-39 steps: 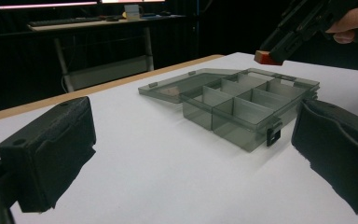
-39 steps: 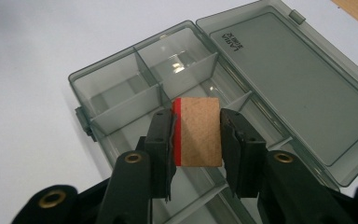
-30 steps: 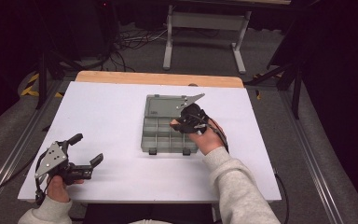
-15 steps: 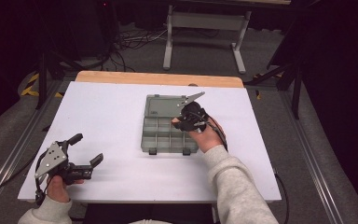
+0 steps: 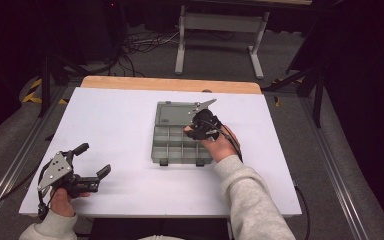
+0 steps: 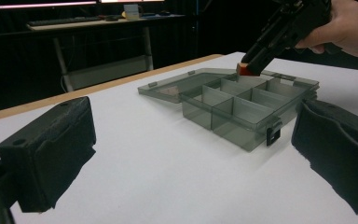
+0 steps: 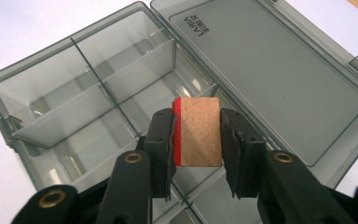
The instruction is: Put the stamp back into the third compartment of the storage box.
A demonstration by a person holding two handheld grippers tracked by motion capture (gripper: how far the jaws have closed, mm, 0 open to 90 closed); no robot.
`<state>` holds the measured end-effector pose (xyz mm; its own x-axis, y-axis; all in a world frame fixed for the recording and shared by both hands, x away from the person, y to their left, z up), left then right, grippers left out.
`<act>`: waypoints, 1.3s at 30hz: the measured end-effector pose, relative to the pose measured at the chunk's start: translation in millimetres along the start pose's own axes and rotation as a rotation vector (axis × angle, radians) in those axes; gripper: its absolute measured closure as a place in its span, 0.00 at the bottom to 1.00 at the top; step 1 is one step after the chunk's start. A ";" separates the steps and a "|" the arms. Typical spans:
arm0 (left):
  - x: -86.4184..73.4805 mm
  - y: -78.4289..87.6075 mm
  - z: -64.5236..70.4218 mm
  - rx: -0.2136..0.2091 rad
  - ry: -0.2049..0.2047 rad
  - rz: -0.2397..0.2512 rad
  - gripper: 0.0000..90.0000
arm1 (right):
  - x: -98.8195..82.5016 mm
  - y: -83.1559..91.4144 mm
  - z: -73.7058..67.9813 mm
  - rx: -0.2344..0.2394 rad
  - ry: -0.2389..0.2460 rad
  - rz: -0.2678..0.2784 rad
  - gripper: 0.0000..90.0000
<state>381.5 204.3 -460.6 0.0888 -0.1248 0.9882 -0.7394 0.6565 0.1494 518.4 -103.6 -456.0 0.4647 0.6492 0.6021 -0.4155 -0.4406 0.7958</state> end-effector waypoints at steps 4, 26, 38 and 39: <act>-0.1 0.1 -0.3 0.000 0.001 0.000 0.01 | -0.6 -4.5 0.8 -0.005 0.002 -0.011 0.73; -0.2 0.2 -0.4 -0.001 0.000 -0.003 0.01 | -5.1 -15.9 4.8 -0.012 -0.001 -0.049 0.73; -0.1 0.0 -0.1 -0.003 0.001 -0.002 0.01 | -6.6 -19.4 4.8 -0.004 -0.008 -0.061 0.73; 0.0 0.0 0.1 -0.004 0.001 -0.002 0.01 | -6.6 -19.6 4.7 -0.003 -0.009 -0.062 0.73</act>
<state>381.5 204.3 -460.7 0.0913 -0.1255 0.9879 -0.7365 0.6592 0.1519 527.2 -102.2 -475.2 0.4962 0.6697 0.5525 -0.3884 -0.3979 0.8312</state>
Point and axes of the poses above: each handheld gripper's, and its own axes: y roughly backward along the jaws, x roughly out of its top, z roughly to its right, the point moved 8 cm from there along -y, roughly forward along the jaws, and after that the axes turned 1 degree about -z, right-handed, at the moved point
